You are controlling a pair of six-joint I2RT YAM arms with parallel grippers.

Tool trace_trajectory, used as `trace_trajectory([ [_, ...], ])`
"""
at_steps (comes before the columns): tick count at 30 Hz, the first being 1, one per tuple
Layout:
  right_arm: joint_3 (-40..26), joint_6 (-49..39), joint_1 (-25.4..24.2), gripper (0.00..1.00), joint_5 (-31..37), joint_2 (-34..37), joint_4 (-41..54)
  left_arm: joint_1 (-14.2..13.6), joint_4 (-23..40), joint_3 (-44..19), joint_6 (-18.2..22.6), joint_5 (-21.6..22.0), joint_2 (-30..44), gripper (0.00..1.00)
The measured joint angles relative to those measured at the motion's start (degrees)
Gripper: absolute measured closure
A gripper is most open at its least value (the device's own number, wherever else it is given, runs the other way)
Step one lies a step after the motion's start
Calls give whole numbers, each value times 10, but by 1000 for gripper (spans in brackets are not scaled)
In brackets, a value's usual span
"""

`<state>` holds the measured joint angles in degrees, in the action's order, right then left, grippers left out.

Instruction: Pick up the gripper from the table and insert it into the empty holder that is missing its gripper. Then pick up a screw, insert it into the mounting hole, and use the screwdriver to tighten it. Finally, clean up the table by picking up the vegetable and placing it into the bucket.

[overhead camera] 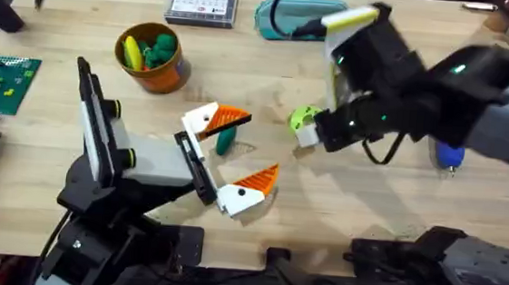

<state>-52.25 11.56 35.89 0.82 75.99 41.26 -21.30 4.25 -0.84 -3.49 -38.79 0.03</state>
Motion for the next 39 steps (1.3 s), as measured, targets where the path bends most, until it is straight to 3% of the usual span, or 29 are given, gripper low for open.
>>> trace_trajectory([
  [4,26,7,1,562,5,12,-20,0,0,0,0,0,0,14],
  [26,26,9,1,562,11,61,-71,0,0,0,0,0,0,13],
  [33,26,11,1,737,11,61,-72,0,0,0,0,0,0,14],
  [39,26,11,1,760,11,62,-70,0,0,0,0,0,0,14],
])
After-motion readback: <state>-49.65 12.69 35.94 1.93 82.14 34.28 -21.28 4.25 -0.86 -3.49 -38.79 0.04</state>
